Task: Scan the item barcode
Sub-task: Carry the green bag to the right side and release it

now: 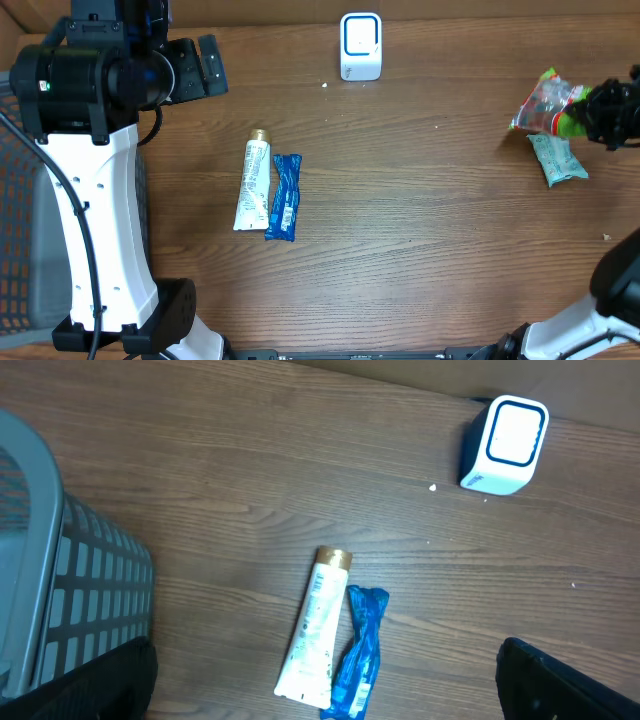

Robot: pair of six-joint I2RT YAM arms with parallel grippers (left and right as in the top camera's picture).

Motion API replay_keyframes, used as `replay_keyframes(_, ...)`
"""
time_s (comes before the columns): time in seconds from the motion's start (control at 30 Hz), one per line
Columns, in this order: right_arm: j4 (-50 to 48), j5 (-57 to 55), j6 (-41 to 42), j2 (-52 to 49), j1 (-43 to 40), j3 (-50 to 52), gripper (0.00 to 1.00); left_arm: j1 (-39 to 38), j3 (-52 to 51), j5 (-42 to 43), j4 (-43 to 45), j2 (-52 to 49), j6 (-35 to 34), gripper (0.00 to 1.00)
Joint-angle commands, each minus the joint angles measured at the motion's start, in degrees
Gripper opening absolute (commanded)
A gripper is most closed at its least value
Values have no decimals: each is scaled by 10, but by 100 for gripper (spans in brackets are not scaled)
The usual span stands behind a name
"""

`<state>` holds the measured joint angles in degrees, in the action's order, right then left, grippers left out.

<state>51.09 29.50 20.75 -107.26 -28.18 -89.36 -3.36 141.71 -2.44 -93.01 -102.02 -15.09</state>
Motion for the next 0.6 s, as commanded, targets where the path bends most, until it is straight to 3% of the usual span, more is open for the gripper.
replay_keyframes(0.0,-29,25,50,-36,-17,14,4,0,-2,-5,2,1,-8,100)
replay_keyframes(0.07,-46,20,50,-51,-22,14,7,0,-2,-5,2,1,-8,100)
replay_keyframes(0.17,-61,17,51,-57,-23,13,37,0,-2,-5,2,1,-8,100)
replay_keyframes(0.23,-60,17,55,-57,-23,10,43,0,-2,-5,2,1,-8,100)
replay_keyframes(0.3,-53,18,59,-55,-23,1,49,0,-2,-5,2,1,-8,100)
replay_keyframes(0.57,41,41,17,-16,-2,-89,53,0,-2,-5,2,1,-8,99)
